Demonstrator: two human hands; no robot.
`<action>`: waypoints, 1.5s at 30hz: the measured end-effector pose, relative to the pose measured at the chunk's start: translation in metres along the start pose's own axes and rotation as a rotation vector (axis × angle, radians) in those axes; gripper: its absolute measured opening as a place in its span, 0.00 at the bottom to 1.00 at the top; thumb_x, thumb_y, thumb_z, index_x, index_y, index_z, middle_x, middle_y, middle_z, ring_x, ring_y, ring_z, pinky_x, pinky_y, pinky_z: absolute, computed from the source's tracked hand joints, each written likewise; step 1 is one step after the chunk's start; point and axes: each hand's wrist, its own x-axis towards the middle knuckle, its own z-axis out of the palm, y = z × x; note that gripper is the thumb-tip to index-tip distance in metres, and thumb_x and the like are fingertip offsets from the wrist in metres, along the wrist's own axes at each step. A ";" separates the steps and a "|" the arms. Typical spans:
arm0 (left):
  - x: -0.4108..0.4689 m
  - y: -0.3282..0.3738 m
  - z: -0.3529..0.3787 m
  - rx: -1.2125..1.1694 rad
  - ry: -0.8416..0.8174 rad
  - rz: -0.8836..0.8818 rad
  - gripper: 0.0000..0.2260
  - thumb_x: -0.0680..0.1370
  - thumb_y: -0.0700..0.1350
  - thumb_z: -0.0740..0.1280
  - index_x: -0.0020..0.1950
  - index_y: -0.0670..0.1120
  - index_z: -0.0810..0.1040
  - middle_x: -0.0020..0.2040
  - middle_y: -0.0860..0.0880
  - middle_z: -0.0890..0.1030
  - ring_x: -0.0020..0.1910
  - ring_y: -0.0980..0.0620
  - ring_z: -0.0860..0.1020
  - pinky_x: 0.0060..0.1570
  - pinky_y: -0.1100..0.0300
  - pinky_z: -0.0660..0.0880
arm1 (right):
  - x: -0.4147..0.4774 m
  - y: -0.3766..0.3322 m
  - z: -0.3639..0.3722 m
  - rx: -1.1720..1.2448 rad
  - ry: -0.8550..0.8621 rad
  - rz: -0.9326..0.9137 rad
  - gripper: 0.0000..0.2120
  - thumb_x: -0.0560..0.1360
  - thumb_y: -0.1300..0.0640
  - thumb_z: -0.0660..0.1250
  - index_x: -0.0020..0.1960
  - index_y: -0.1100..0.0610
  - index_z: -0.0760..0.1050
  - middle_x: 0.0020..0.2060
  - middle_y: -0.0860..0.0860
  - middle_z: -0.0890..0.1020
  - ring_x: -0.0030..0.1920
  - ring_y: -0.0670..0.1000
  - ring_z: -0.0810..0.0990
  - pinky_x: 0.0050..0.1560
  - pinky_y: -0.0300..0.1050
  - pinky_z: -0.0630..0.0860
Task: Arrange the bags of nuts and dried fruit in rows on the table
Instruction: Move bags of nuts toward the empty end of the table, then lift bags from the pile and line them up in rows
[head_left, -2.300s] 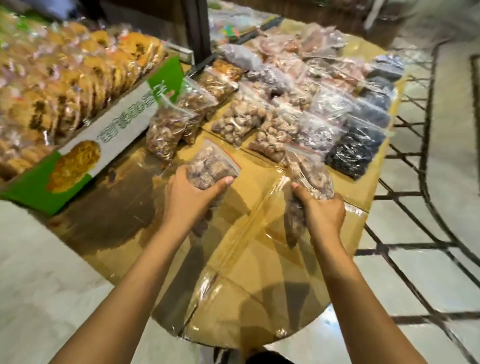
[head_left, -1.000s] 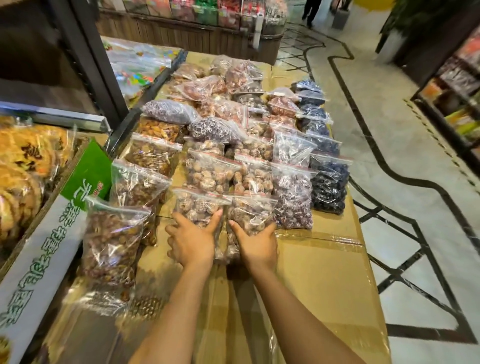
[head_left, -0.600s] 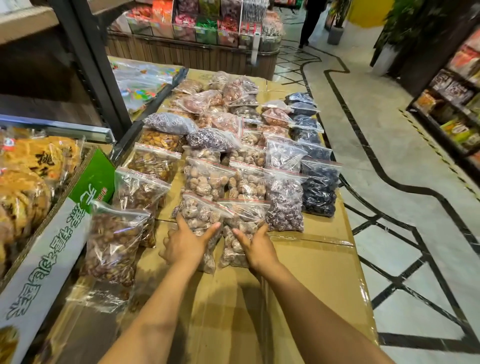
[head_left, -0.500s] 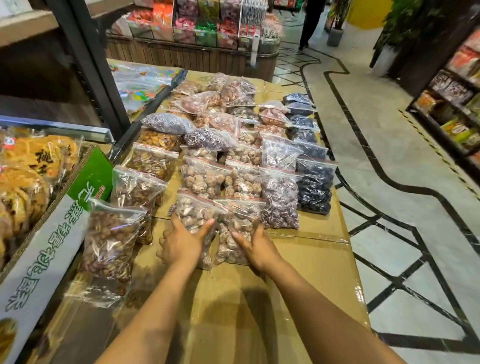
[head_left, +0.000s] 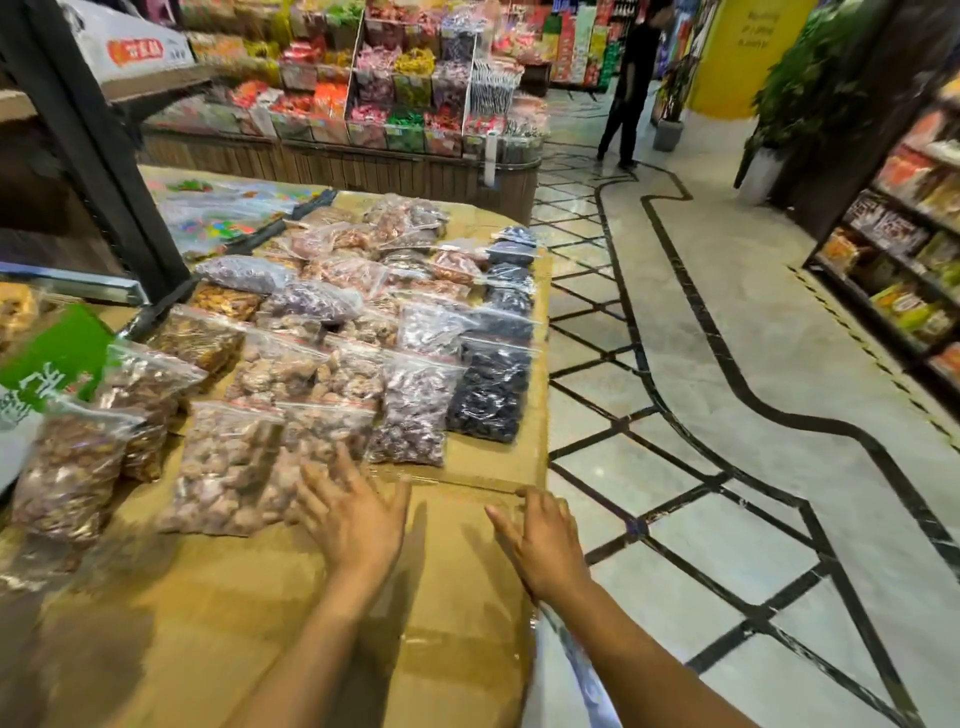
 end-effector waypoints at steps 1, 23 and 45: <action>-0.014 0.016 0.008 0.012 -0.030 0.019 0.41 0.75 0.65 0.60 0.79 0.43 0.49 0.77 0.31 0.51 0.76 0.32 0.50 0.72 0.40 0.49 | -0.001 0.018 -0.010 -0.016 0.021 0.012 0.53 0.62 0.21 0.31 0.67 0.55 0.66 0.64 0.56 0.73 0.65 0.57 0.68 0.65 0.52 0.65; 0.017 0.102 0.066 0.088 -0.029 -0.038 0.39 0.74 0.71 0.54 0.76 0.46 0.59 0.77 0.40 0.59 0.76 0.39 0.56 0.73 0.41 0.56 | 0.161 0.059 -0.084 -0.234 -0.049 -0.325 0.37 0.70 0.34 0.64 0.70 0.56 0.61 0.65 0.59 0.70 0.66 0.61 0.66 0.65 0.57 0.66; 0.232 0.136 0.024 0.070 0.309 -0.496 0.38 0.74 0.67 0.61 0.75 0.43 0.60 0.75 0.38 0.61 0.74 0.37 0.58 0.72 0.40 0.60 | 0.471 -0.162 -0.074 -0.209 -0.287 -0.971 0.32 0.74 0.39 0.64 0.68 0.59 0.62 0.61 0.60 0.70 0.64 0.60 0.65 0.60 0.54 0.66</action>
